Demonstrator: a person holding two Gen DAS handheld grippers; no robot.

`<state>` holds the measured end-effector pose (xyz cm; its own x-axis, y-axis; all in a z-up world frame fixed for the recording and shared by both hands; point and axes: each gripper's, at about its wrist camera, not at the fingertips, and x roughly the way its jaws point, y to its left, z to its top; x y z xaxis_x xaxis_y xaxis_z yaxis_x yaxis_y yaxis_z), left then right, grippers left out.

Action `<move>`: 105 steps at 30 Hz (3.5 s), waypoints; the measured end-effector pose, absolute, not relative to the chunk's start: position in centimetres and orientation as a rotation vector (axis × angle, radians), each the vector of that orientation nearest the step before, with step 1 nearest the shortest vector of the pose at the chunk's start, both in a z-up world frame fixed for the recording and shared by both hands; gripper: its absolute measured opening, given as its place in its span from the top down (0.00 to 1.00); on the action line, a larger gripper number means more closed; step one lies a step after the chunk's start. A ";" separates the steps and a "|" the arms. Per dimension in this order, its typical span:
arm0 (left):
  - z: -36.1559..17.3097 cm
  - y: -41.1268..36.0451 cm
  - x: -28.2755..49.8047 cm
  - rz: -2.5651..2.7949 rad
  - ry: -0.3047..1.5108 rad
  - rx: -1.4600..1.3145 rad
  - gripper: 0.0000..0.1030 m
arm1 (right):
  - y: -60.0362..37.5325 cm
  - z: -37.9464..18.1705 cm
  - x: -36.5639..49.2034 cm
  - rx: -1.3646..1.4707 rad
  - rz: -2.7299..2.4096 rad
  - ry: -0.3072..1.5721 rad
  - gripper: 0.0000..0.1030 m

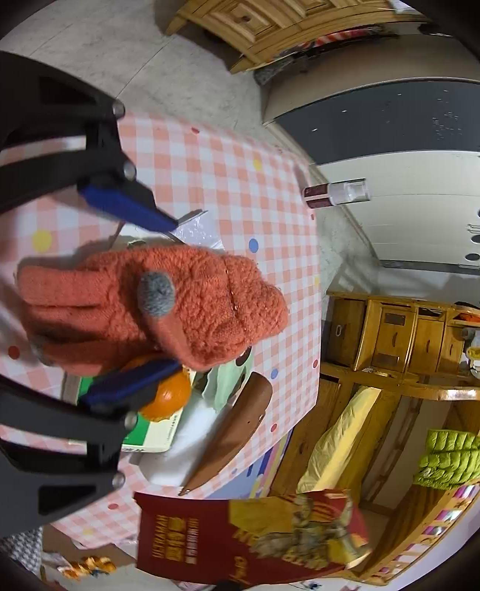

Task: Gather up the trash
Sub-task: 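Grasp the orange glove with the left gripper while right carries bag to wastebasket, then hold glove and bag over the wastebasket and open both grippers, then move both grippers back over the table, left toward the orange peel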

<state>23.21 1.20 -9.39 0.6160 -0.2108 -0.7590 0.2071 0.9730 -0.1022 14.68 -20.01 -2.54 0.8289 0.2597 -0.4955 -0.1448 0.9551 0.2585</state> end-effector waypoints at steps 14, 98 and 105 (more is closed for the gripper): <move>-5.3 3.7 20.4 -0.275 0.687 -0.053 0.92 | -19.6 -2.4 13.8 0.192 0.231 0.526 1.00; -1.7 -19.3 14.5 -0.647 0.650 0.140 0.39 | -38.1 -4.4 3.5 0.339 -0.220 0.614 0.73; -1.5 -10.6 14.3 -0.462 0.647 0.124 0.32 | -30.7 -2.3 6.3 0.245 -0.081 0.635 0.71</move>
